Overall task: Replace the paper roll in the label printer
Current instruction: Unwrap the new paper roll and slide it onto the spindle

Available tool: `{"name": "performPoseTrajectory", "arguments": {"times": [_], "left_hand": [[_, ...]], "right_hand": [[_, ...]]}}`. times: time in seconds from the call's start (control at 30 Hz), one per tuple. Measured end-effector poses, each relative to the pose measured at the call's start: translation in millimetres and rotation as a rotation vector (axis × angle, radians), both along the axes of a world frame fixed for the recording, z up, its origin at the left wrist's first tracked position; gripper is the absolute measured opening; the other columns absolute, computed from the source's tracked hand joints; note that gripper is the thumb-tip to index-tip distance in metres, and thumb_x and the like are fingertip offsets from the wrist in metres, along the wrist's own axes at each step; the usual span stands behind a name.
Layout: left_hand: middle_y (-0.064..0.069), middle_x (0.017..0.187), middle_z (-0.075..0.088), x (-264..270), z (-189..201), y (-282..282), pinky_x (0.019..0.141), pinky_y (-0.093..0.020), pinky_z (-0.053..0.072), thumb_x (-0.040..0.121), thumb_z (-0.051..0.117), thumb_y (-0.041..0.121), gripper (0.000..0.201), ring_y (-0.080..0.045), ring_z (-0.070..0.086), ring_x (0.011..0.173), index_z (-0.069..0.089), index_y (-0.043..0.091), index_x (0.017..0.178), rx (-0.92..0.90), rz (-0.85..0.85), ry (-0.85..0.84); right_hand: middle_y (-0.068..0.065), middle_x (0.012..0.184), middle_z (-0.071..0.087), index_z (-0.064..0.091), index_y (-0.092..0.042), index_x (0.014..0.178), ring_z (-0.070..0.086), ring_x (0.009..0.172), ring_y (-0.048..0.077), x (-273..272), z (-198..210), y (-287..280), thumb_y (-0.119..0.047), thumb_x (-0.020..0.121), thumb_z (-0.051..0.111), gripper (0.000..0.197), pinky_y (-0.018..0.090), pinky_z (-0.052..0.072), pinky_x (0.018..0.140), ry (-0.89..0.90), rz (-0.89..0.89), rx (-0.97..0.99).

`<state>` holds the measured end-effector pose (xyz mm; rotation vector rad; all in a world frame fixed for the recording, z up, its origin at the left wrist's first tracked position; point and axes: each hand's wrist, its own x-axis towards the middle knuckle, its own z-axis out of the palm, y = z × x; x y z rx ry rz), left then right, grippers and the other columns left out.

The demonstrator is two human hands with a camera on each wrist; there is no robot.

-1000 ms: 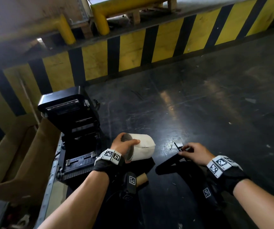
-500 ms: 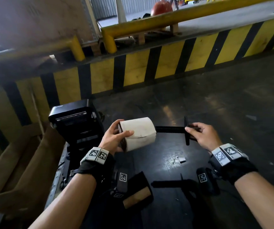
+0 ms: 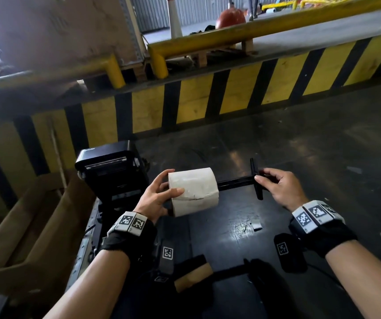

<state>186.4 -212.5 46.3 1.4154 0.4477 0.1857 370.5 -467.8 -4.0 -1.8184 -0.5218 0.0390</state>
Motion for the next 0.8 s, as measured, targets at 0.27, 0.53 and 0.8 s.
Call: {"name": "performPoseTrajectory", "arguments": {"times": [0.27, 0.53, 0.8], "left_hand": [[-0.002, 0.108, 0.064, 3, 3, -2, 0.084, -0.058, 0.048, 0.050, 0.079, 0.024, 0.064, -0.025, 0.061, 0.102, 0.059, 0.035, 0.110, -0.018, -0.019, -0.015], [-0.003, 0.112, 0.062, 2, -5, 2, 0.068, -0.045, 0.054, 0.053, 0.075, 0.025, 0.078, -0.028, 0.059, 0.098, 0.049, 0.028, 0.127, -0.096, -0.024, -0.038], [-0.003, 0.114, 0.060, 6, -6, 1, 0.068, -0.041, 0.055, 0.052, 0.076, 0.025, 0.083, -0.027, 0.059, 0.099, 0.047, 0.026, 0.130, -0.129, -0.036, -0.057]], "right_hand": [[0.011, 0.097, 0.074, 0.071, -0.010, 0.100, 0.068, 0.093, 0.024, 3, -12, 4, -0.022, 0.078, 0.070, 0.025, 0.040, 0.053, 0.090, 0.052, -0.043, 0.066], [0.004, 0.098, 0.074, 0.071, -0.012, 0.103, 0.068, 0.092, 0.016, 0, -10, 3, -0.028, 0.078, 0.070, 0.030, 0.010, 0.049, 0.077, 0.011, -0.076, 0.025], [0.004, 0.095, 0.074, 0.072, -0.013, 0.099, 0.068, 0.085, 0.007, -20, 11, 12, -0.020, 0.076, 0.072, 0.024, 0.016, 0.052, 0.080, 0.035, 0.072, 0.083]]}}
